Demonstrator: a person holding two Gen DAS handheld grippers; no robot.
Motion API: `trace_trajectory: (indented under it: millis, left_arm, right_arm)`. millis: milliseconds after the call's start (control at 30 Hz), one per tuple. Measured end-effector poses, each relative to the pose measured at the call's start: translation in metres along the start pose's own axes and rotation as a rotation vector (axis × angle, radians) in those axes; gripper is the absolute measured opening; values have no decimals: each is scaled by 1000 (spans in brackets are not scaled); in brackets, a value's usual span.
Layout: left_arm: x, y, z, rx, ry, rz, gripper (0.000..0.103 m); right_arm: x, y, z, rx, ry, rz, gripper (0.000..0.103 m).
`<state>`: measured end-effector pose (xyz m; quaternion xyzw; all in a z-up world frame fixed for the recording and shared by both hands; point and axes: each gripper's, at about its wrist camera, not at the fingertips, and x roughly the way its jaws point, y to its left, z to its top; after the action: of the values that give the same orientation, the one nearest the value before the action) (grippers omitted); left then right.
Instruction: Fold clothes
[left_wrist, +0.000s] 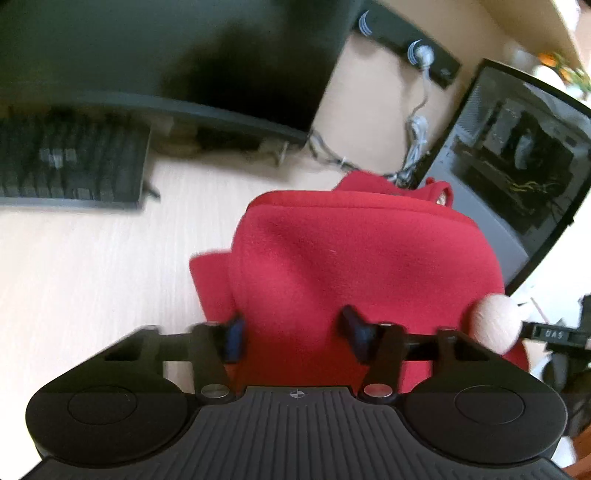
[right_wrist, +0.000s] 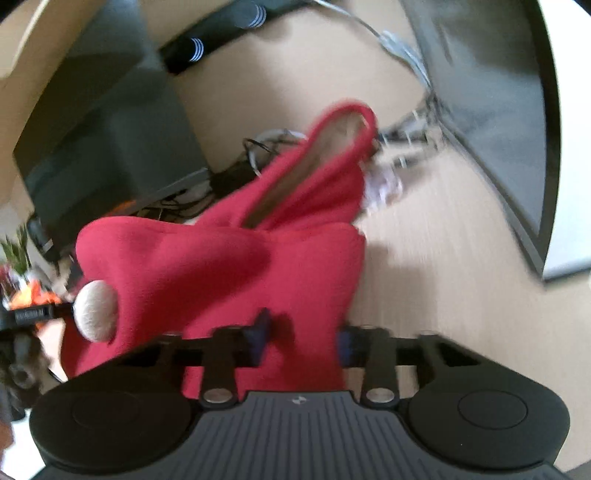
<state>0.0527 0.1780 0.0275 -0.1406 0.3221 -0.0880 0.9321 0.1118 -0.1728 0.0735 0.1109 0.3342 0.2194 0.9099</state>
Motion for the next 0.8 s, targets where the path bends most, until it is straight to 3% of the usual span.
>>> trace_trajectory:
  millis: [33, 67, 200, 300, 367, 433, 533, 633, 700, 800]
  left_arm:
    - [-6, -4, 1, 19, -20, 14, 24]
    - [-10, -5, 8, 33, -38, 25, 20]
    - [-15, -1, 39, 104, -109, 127, 20]
    - [9, 20, 46, 117, -87, 242, 20]
    - [30, 35, 38, 87, -28, 266, 24]
    - [43, 44, 26, 73, 18, 284, 29]
    - [41, 53, 24, 46, 11, 316, 29]
    - [22, 62, 38, -19, -34, 296, 36]
    - [2, 56, 50, -44, -104, 246, 47]
    - [-13, 32, 63, -30, -187, 134, 67]
  right_arm:
    - [-7, 7, 9, -43, -29, -12, 13]
    - [-12, 13, 20, -72, -62, -12, 13]
    - [-18, 27, 58, -187, -164, -40, 13]
    - [20, 17, 52, -246, -94, -148, 13]
    - [44, 5, 36, -238, -31, -204, 14]
    - [58, -7, 18, -206, 9, -235, 22]
    - [48, -13, 21, -180, -8, -244, 34]
    - [31, -14, 32, -167, -48, -238, 47]
    - [27, -7, 39, -171, -84, -207, 48]
    - [32, 9, 48, -185, -136, -127, 68]
